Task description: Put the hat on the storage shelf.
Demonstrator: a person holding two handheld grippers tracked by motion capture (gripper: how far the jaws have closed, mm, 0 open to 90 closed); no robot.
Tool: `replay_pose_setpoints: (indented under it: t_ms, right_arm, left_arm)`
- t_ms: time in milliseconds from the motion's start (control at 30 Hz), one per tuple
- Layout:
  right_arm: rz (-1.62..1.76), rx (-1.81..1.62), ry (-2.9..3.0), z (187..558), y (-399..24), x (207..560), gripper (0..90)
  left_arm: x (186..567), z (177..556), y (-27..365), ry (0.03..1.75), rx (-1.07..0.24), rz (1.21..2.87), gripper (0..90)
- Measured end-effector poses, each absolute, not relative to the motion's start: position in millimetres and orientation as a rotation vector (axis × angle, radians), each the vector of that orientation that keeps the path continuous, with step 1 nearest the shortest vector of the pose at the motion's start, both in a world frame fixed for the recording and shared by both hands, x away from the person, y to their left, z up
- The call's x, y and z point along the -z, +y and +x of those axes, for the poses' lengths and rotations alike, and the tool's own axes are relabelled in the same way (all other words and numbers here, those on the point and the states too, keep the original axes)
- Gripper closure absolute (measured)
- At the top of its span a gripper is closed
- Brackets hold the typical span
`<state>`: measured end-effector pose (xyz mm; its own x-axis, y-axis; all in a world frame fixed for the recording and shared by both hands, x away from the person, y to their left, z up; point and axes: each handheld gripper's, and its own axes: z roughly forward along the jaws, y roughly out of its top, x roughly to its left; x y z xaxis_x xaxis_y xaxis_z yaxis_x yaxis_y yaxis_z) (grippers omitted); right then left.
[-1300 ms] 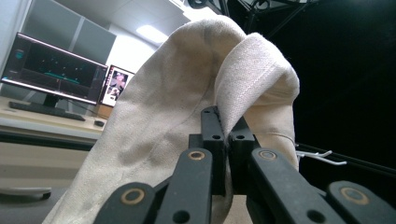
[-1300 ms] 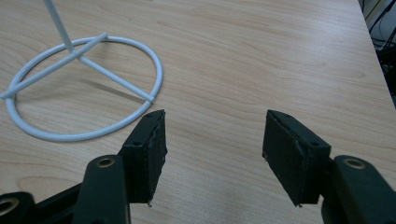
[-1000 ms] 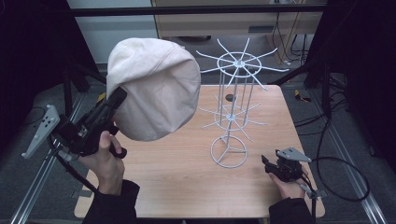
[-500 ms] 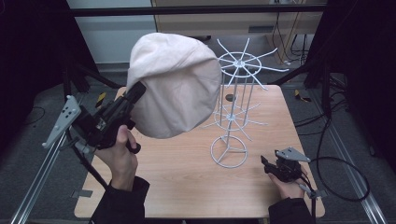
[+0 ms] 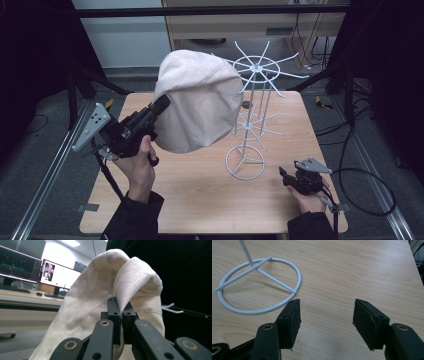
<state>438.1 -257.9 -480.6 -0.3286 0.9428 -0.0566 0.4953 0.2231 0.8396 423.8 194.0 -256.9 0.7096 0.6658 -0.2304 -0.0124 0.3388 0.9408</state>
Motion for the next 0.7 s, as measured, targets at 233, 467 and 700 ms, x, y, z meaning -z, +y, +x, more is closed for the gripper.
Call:
replay_pose_setpoints:
  t_ms: [233,467,700]
  right_arm:
    - [1.321,-0.998,1.923,438.1,-257.9,480.7,38.9]
    - [1.321,-0.998,1.923,438.2,-258.1,480.9,38.7]
    - [1.326,-0.997,1.924,438.0,-257.6,480.9,38.5]
  left_arm:
    - [272.4,429.8,198.7,0.697,-0.474,1.201,88.5]
    - [282.1,432.3,200.4,0.711,-0.485,1.266,88.4]
    - [295.1,438.3,196.2,0.729,-0.480,1.330,88.1]
